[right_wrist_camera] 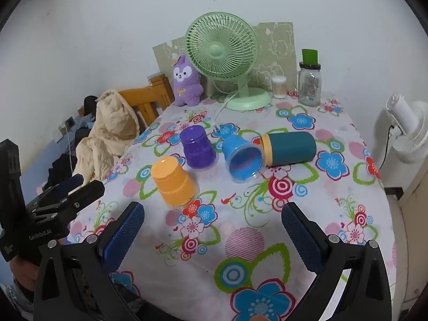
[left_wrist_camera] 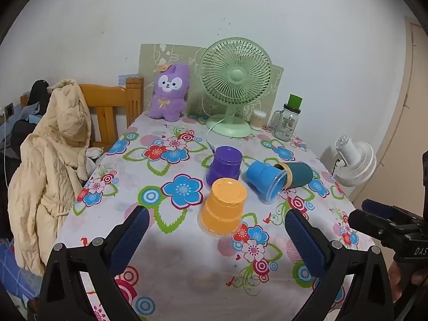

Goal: Flip cup upside down
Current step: 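Move the right gripper toward the upside-down orange cup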

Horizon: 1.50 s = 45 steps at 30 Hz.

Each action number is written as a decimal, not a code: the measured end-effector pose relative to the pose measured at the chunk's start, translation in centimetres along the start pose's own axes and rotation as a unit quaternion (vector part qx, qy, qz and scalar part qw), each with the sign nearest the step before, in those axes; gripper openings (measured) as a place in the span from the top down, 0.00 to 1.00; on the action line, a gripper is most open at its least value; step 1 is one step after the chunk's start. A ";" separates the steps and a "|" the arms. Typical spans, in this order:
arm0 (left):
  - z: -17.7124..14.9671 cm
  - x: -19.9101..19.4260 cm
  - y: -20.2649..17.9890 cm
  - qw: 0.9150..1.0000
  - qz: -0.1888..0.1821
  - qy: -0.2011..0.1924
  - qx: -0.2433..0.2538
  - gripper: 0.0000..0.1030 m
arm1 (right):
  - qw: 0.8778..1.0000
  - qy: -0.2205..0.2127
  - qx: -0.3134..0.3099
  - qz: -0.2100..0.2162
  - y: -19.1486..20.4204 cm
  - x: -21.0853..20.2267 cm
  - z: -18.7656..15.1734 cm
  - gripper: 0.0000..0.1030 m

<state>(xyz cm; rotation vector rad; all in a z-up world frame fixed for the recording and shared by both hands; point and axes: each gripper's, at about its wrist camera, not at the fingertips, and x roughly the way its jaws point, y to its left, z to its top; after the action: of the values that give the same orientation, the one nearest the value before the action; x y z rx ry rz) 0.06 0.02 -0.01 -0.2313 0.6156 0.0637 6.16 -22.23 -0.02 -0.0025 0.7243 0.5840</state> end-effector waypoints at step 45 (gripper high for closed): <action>-0.9 1.4 0.7 1.000 0.003 0.017 -0.007 0.00 | 0.999 0.051 -0.002 -0.012 0.1 2.5 -0.1 0.00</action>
<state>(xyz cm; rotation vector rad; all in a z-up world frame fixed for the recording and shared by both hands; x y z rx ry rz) 0.57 0.49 -1.66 -0.2451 0.6494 0.0700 7.56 -20.88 -1.67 -0.0456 0.8206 0.5646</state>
